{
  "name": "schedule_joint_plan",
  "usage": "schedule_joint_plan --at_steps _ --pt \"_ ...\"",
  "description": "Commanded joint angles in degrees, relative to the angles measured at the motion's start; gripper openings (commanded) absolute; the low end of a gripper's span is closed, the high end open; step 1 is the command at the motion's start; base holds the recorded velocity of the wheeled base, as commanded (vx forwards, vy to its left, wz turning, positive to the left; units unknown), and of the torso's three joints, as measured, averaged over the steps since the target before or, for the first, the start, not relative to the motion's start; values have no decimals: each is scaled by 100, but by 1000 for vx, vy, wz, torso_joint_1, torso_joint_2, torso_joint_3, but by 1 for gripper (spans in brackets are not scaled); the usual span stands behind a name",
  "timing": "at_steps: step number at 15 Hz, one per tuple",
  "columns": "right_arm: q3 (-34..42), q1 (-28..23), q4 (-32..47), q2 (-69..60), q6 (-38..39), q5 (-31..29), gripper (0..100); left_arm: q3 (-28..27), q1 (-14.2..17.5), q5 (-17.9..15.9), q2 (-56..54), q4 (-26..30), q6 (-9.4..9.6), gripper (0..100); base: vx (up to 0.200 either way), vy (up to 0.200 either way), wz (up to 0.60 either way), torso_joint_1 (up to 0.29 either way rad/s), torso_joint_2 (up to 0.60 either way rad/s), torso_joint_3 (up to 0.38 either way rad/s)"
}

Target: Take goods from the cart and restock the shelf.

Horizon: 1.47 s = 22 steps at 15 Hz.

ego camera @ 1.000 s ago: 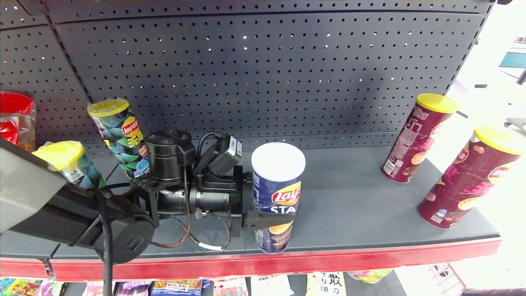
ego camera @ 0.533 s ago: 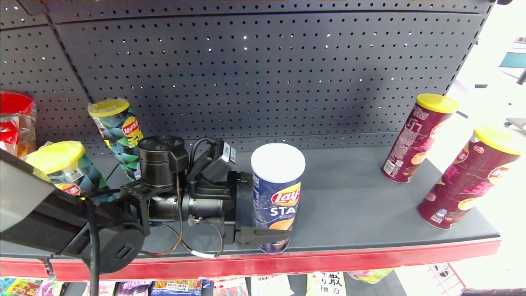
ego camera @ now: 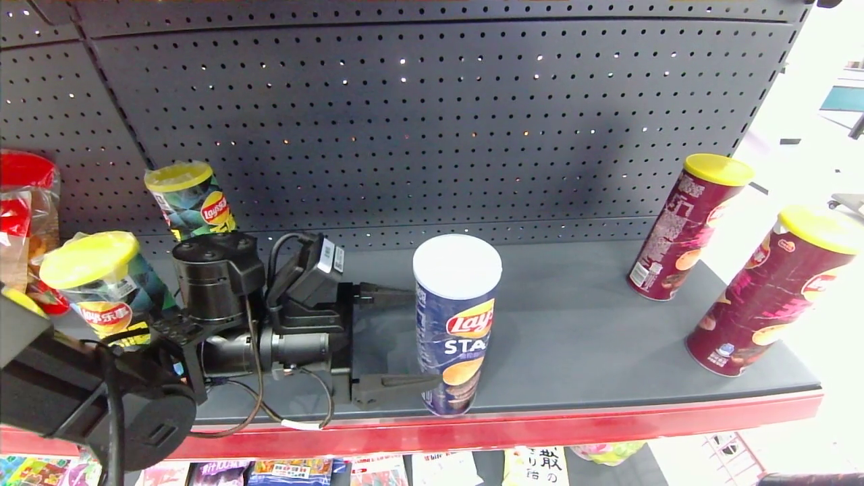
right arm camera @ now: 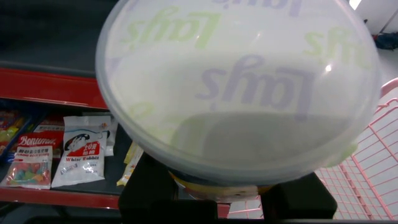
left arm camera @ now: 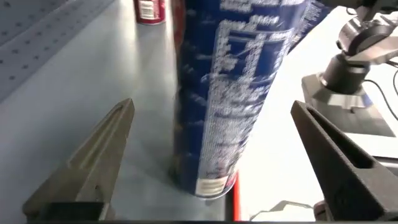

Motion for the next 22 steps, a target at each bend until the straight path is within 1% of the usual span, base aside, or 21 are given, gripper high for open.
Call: schedule_joint_plan --at_steps 1,3,8,11,14,17,19,20,22 --pt "0 -2 -1 -3 -2 4 0 141 80 0 -37 -52 -1 100 0 0 0 0 0 0" --pt "0 -2 -1 -3 -2 4 0 194 168 -9 -142 -96 -1 100 0 0 0 0 0 0" --pt "0 -2 -1 15 -2 4 0 475 221 -9 -564 -96 -10 100 0 0 0 0 0 0" --pt "0 -11 -1 33 -2 4 0 457 283 -9 -775 -96 -18 100 0 0 0 0 0 0" --pt "0 -20 -1 50 -2 4 0 413 441 -9 -968 -96 -45 100 0 0 0 0 0 0" --pt "0 -28 -1 77 -2 4 0 361 458 -18 -1153 -78 -89 100 0 0 0 0 0 0" --pt "0 -28 -1 147 -2 4 0 88 467 -18 -1293 -52 -326 100 0 0 0 0 0 0" --pt "0 -37 -1 147 -2 4 0 -52 467 -18 -1355 -52 -405 100 0 0 0 0 0 0" --pt "0 -37 -1 147 -2 4 0 -334 467 -18 -1408 1 -414 100 0 0 0 0 0 0"
